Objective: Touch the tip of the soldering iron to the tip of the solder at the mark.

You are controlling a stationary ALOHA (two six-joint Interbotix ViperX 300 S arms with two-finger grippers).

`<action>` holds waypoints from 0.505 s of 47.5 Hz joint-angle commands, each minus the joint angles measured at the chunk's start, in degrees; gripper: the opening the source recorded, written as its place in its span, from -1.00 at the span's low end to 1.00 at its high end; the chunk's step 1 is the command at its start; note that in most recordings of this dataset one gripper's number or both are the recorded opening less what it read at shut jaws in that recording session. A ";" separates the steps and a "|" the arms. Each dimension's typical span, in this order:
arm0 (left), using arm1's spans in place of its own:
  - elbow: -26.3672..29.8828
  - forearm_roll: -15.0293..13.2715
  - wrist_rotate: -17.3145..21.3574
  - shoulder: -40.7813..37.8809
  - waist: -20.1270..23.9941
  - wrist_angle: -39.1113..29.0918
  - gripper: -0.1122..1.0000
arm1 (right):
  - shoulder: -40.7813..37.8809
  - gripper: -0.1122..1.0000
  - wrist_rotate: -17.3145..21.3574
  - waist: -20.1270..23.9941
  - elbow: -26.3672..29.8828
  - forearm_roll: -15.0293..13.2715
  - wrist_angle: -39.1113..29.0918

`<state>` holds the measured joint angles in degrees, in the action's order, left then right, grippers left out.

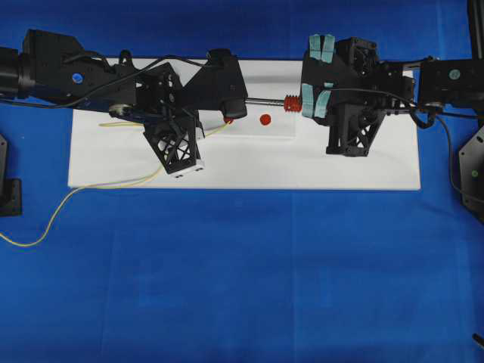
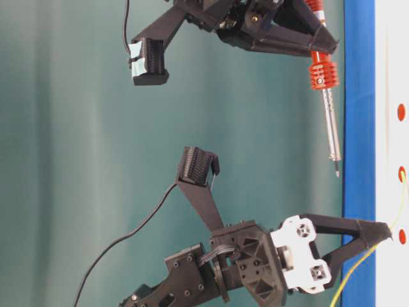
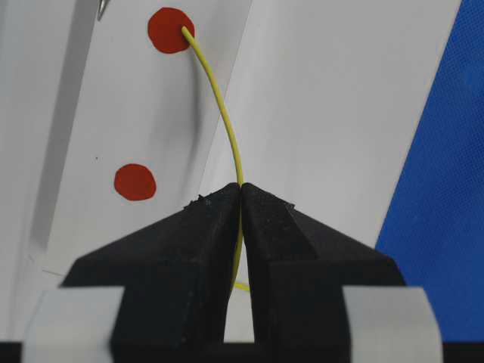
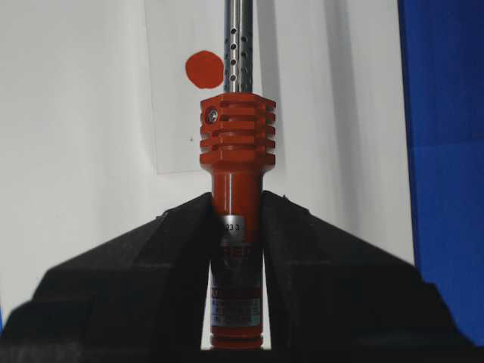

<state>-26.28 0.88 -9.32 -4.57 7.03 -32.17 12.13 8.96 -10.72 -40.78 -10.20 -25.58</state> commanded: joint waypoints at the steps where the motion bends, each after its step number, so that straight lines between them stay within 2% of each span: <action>1: 1.05 -0.09 -0.18 0.97 -0.09 0.00 -0.78 | 1.41 -0.69 0.00 -0.18 0.44 -0.18 0.44; 24: 1.23 -0.09 -0.09 0.88 0.09 -0.26 -0.78 | 0.97 -0.69 0.00 0.00 -0.44 0.09 0.97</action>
<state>-26.28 0.88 -9.40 -4.57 7.03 -32.61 12.13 8.96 -10.72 -41.66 -10.20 -25.14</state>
